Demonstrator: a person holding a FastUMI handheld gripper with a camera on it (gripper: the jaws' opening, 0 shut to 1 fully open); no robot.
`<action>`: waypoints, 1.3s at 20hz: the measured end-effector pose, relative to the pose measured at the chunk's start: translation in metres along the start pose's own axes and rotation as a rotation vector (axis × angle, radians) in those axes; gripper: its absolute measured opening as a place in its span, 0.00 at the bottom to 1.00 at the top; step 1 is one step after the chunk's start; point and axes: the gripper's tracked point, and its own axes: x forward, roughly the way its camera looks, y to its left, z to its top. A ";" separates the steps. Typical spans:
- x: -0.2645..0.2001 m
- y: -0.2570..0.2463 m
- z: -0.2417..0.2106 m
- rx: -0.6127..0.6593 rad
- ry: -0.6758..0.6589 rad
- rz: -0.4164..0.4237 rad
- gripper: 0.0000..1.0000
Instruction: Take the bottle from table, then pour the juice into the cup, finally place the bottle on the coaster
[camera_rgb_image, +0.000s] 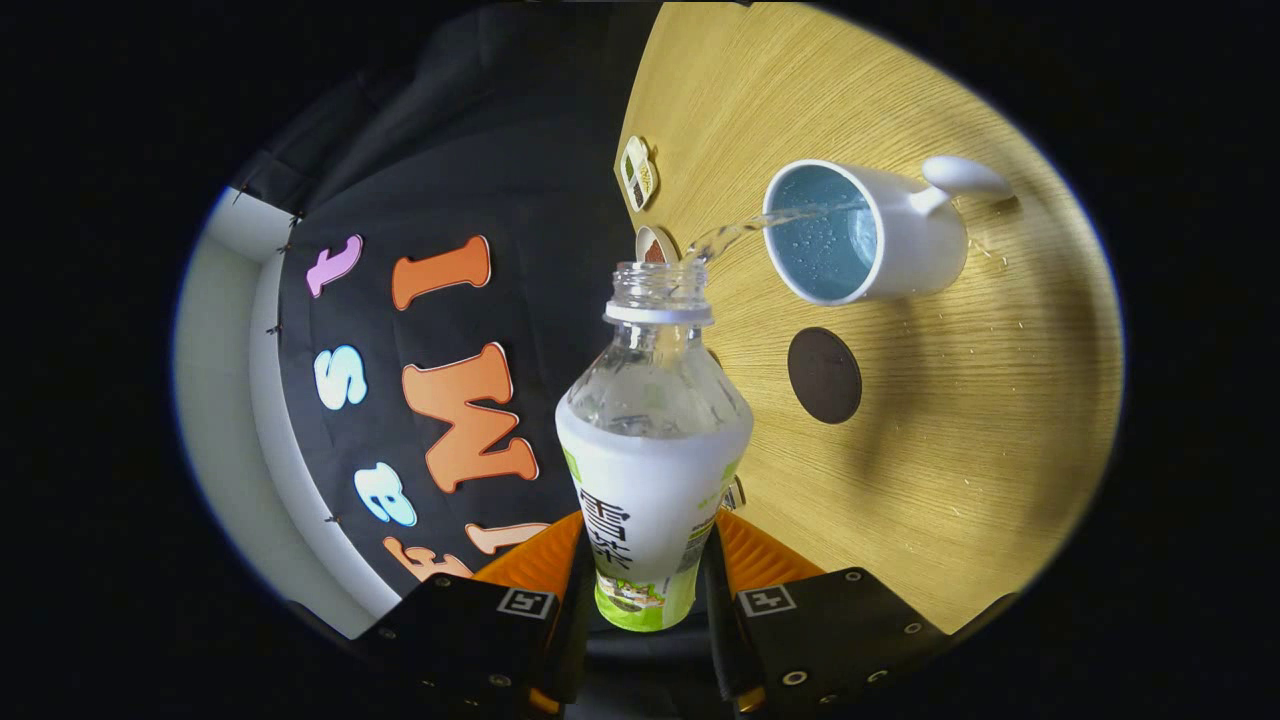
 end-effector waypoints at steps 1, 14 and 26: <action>-0.001 0.001 0.000 0.004 -0.002 -0.001 0.52; 0.000 0.010 -0.001 0.049 0.005 -0.001 0.52; 0.003 0.015 0.004 0.074 0.017 -0.007 0.52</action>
